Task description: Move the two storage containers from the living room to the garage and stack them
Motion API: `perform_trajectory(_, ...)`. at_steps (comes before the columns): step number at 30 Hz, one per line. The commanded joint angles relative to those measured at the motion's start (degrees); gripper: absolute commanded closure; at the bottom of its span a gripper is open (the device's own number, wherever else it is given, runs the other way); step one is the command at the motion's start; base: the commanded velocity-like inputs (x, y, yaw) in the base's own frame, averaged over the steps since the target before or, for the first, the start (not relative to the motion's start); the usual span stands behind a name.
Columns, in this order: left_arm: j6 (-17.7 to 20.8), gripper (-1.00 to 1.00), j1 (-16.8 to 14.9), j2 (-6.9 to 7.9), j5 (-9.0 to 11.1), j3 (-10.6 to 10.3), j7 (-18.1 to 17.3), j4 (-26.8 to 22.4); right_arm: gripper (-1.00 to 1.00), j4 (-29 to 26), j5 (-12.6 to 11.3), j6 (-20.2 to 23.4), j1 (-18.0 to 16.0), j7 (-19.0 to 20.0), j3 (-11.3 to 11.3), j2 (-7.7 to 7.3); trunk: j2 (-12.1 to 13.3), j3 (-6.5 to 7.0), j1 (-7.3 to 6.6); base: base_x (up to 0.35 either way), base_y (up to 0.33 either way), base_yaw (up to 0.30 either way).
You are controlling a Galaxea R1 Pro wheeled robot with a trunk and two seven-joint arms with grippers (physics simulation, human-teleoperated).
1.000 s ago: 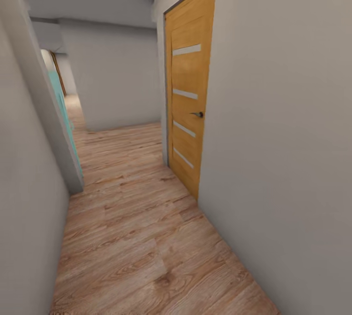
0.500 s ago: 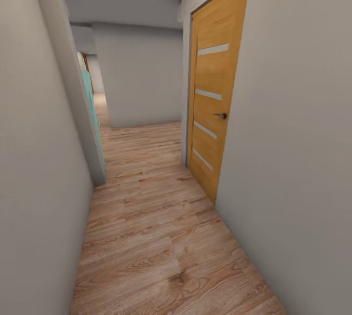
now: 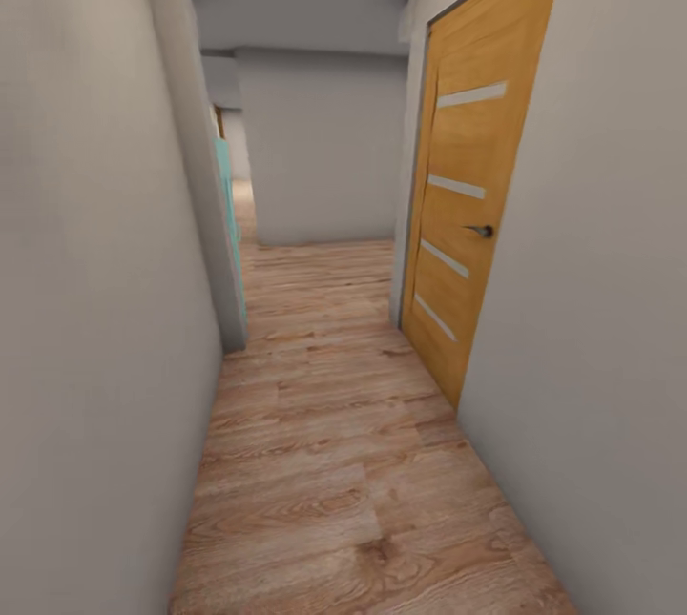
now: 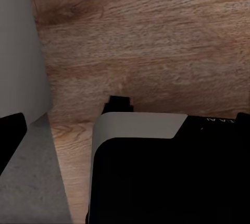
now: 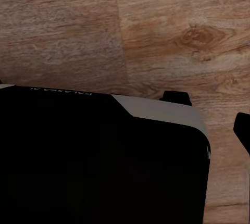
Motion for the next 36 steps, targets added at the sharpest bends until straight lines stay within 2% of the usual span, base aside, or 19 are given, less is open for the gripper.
perform_trajectory(1, 0.2, -1.00, 0.0, 0.02, 0.3, 0.1, 0.1, 0.0, -1.00, 0.2, -0.5, -0.3, -0.1, -0.1, 0.5, 0.04, 0.0, -0.06, 0.02, 0.203, 0.000, 0.285)
perform_trajectory(12, 0.2, -1.00, 0.0, 0.10, 0.2, 0.1, 0.0, 0.0, -1.00, 0.2, -0.5, -0.3, -0.1, -0.1, 0.5, 0.04, 0.0, -0.06, 0.02, 0.300, 0.000, 0.250)
perform_trajectory(18, 0.2, -1.00, 0.0, 0.02, 0.1, 0.1, 0.0, 0.0, -1.00, 0.2, -0.6, -0.3, -0.1, -0.1, 0.5, 0.00, 0.0, -0.06, 0.02, 0.318, 0.000, 0.029)
perform_trajectory(25, 0.2, -1.00, 0.0, -0.05, 0.0, 0.0, 0.0, 0.0, -1.00, 0.2, -0.8, -0.3, -0.1, 0.0, 0.5, -1.07, 0.0, -0.06, 0.02, 0.318, 0.000, 0.002)
perform_trajectory(36, 0.2, -1.00, 0.0, -0.06, 0.0, 0.0, -0.1, 0.0, -1.00, 0.2, -0.8, -0.3, -0.1, 0.0, 0.5, -1.19, 0.0, -0.06, 0.02, 0.318, -0.083, 0.000)
